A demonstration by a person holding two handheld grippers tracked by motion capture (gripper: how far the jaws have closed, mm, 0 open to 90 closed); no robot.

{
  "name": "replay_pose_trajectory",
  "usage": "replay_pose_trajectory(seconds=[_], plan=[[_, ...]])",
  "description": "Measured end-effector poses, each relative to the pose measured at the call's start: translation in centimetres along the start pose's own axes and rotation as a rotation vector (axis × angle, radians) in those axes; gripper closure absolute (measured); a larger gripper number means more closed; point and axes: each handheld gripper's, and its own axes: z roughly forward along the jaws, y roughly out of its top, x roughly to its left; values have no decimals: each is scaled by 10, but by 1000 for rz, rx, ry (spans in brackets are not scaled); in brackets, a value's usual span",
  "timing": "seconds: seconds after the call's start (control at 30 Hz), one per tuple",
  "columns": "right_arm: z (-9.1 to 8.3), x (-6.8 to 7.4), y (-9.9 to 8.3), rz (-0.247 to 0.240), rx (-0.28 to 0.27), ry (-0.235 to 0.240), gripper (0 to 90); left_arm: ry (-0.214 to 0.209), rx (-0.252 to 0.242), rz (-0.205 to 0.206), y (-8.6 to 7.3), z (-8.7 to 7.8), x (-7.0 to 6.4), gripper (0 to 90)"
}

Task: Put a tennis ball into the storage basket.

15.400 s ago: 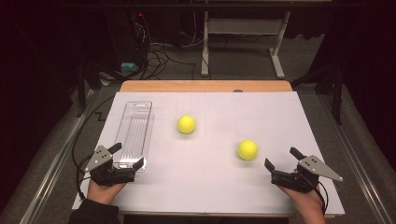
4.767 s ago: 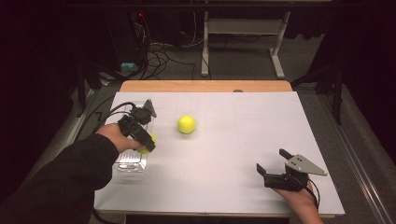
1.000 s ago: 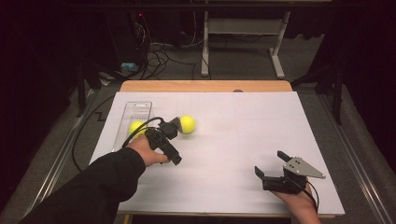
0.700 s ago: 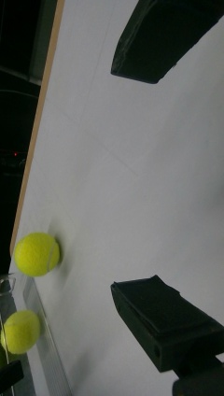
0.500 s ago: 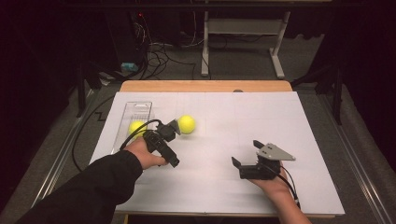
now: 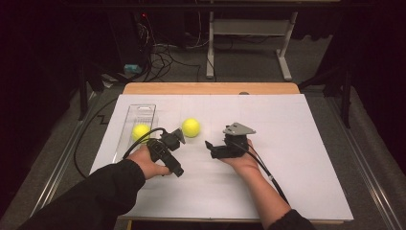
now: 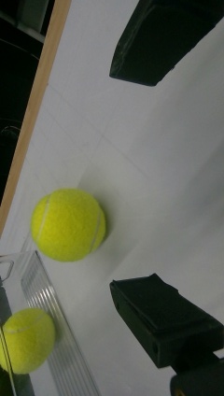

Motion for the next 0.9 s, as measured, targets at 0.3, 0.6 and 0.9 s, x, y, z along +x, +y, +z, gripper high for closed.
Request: replay_pose_trajectory(seconds=[0.3,0.6,0.9], plan=[[44,13,19,-5,44,20,41,-7,-5,5,-2,-1,0,5],[77,26,36,-5,99,41,98,-14,-1,8,-4,1,2,5],[98,26,38,-12,183,39,198,-25,-11,3,-6,-2,5,5]])
